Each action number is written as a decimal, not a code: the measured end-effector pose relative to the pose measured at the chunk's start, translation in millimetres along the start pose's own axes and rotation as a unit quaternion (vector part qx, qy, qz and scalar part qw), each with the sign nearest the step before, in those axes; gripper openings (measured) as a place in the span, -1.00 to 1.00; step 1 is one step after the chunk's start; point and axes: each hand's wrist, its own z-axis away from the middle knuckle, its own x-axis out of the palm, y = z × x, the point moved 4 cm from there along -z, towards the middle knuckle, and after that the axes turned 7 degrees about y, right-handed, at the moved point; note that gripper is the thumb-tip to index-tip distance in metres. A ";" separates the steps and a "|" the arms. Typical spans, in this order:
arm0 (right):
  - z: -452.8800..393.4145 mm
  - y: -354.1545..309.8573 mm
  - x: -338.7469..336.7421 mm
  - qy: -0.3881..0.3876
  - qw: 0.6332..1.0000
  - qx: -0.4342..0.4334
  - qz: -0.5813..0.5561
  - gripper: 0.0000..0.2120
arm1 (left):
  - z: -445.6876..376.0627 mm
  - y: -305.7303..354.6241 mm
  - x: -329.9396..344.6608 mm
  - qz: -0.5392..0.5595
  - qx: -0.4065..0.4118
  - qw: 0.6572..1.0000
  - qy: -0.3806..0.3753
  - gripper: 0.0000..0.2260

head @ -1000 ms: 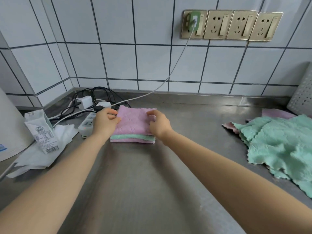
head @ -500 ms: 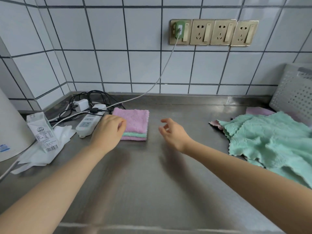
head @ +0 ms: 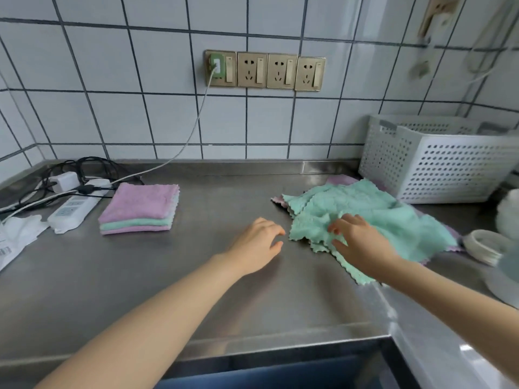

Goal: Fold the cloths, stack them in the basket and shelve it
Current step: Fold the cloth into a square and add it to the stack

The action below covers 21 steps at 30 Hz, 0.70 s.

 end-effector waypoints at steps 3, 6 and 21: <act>17.1 35.6 -11.0 0.004 0.999 0.045 0.008 -0.74 | -13.5 35.1 20.9 -0.004 0.050 0.998 -0.036 -0.69; 27.4 55.2 -13.2 -0.001 0.998 0.067 -0.005 -0.71 | -27.6 57.9 37.8 -0.059 0.100 0.993 -0.033 -0.69; 8.9 86.5 -38.7 0.121 0.978 0.169 -0.037 -0.78 | -80.4 28.3 32.3 0.014 -0.086 0.993 0.075 -0.83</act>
